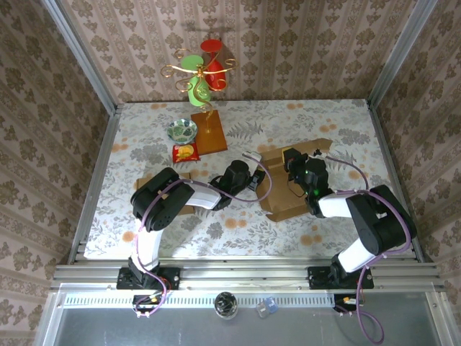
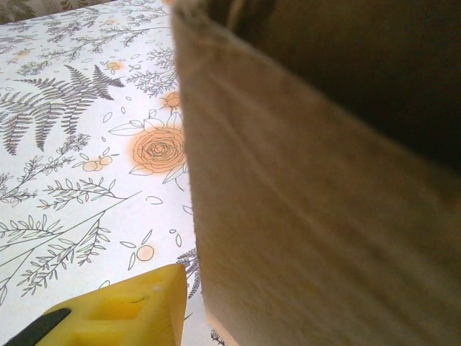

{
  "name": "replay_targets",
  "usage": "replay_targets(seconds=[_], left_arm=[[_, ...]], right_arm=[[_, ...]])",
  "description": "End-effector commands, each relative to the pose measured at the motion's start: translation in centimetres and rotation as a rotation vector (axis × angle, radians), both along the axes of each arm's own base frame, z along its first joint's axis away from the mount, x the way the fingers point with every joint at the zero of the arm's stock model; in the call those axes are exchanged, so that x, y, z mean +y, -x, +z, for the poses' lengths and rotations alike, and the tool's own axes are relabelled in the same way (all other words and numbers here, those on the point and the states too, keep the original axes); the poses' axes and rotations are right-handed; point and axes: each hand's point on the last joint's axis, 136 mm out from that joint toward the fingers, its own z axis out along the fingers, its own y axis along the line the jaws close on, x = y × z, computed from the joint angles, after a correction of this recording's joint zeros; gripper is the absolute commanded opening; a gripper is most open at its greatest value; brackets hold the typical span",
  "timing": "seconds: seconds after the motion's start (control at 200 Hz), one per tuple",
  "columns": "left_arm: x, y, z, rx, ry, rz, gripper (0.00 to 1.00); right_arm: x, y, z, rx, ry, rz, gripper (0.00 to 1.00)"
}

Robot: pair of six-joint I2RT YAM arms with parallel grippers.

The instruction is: Fold the paper box

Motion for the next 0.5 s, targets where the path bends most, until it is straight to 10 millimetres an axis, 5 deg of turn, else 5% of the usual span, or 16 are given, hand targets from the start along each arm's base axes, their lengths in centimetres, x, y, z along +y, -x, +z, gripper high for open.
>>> replay_targets(seconds=[0.0,0.27,0.495], left_arm=[[-0.1,-1.7,1.4,-0.027,0.049,0.064,0.42],[-0.3,-2.0,2.1,-0.039,0.055,0.075,0.42],[-0.1,-2.2,2.0,-0.038,0.043,0.092,0.29]], right_arm=[[0.3,1.2,-4.4,0.123,0.122,0.013,0.00],[1.1,1.2,-6.0,0.138,0.143,0.015,0.01],[1.3,1.2,-6.3,0.144,0.137,0.009,0.00]])
